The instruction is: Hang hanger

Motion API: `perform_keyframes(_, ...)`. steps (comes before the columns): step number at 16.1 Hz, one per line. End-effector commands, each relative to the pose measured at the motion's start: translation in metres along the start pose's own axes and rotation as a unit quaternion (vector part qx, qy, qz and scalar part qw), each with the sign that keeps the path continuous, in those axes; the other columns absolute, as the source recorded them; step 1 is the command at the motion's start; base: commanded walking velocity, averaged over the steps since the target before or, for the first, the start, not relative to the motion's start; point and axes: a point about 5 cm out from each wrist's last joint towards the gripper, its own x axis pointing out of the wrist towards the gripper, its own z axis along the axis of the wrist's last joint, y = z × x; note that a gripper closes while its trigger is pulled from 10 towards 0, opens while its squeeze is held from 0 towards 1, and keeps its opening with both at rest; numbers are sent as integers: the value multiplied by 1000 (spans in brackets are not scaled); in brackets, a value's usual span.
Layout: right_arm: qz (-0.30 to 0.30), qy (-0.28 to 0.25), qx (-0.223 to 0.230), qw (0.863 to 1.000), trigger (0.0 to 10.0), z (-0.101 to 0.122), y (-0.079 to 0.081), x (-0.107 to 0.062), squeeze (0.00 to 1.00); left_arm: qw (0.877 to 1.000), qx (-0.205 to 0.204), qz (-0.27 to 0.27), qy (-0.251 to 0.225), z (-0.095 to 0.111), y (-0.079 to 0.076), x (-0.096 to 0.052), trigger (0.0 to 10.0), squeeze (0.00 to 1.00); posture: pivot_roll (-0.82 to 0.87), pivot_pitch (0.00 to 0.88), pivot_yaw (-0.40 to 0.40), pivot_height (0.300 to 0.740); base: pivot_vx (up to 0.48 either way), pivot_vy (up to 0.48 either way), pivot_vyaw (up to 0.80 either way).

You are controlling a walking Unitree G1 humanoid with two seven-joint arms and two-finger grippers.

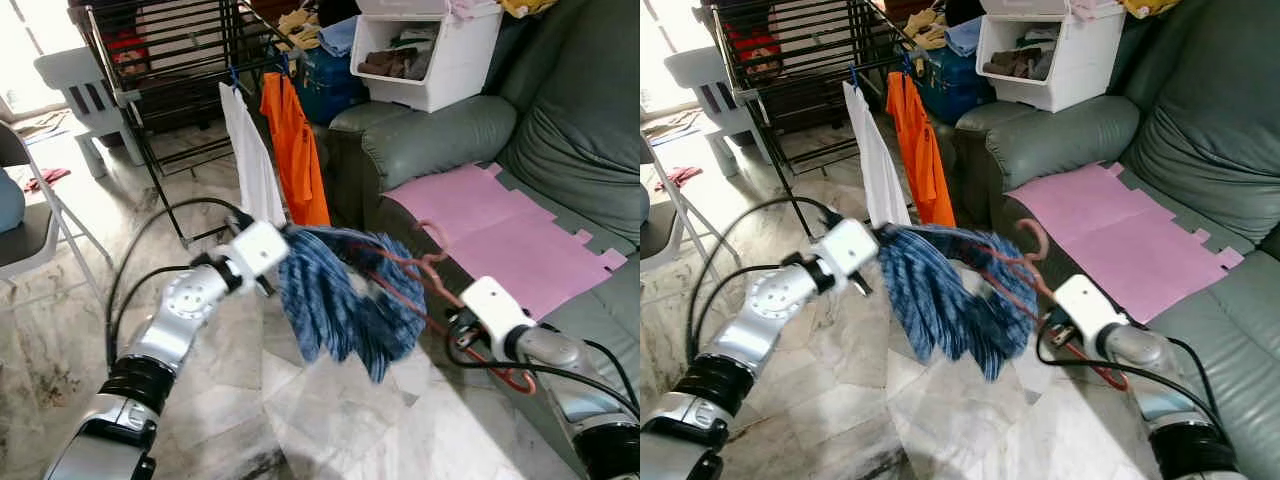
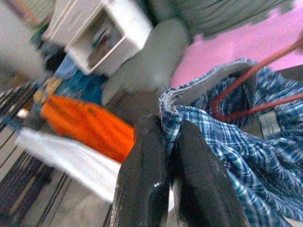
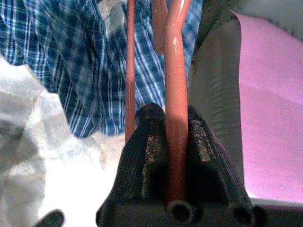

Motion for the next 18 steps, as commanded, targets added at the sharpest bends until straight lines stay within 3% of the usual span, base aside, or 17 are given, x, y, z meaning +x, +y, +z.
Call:
perform_keyframes(1,-18,-9,41,999,10000,3,-7,0,0,999,-8,28,18,-7,9,-7,10000,0,-146,0,65,740,0,0,0)
perform_keyframes(5,-75,8,114,991,10000,-10,-20,2,0,999,-11,36,-16,6,5,-6,10000,0,-141,0,60,740,0,0,0)
perform_keyframes(6,-102,6,159,982,10000,-12,-27,2,0,998,-22,48,-41,14,7,-5,10000,0,-140,0,57,740,0,0,0)
perform_keyframes(8,-145,-9,228,963,10000,-13,-40,1,0,993,-47,1,-106,32,-5,-3,10000,0,-136,0,56,740,0,0,0)
perform_keyframes(9,-155,-15,245,957,10000,-13,-44,0,0,992,-52,-15,-116,36,-10,-3,10000,0,-136,0,56,740,0,0,0)
perform_keyframes(10,-178,-36,288,940,10000,-9,-51,0,0,988,-65,-46,-131,42,-21,-4,10000,0,-136,0,56,740,0,0,0)
perform_keyframes(11,-211,-69,338,915,10000,1,-63,-1,0,982,-82,-91,-144,48,-38,-6,10000,0,-133,0,55,740,0,0,0)
perform_keyframes(12,-218,-122,401,882,10000,22,-70,1,0,971,-119,-141,-154,54,-59,-9,10000,0,-135,0,59,740,0,0,0)
perform_keyframes(13,-202,-154,441,861,10000,39,-70,4,0,962,-132,-174,-164,58,-74,-13,10000,0,-135,0,59,740,0,0,0)
perform_keyframes(16,-140,-208,500,829,10000,83,-55,17,0,956,-117,-217,-157,60,-102,-17,10000,0,-131,0,56,740,0,0,0)
perform_keyframes(18,-121,-228,506,823,10000,98,-49,19,0,956,-121,-221,-153,60,-104,-17,10000,0,-128,0,55,740,0,0,0)
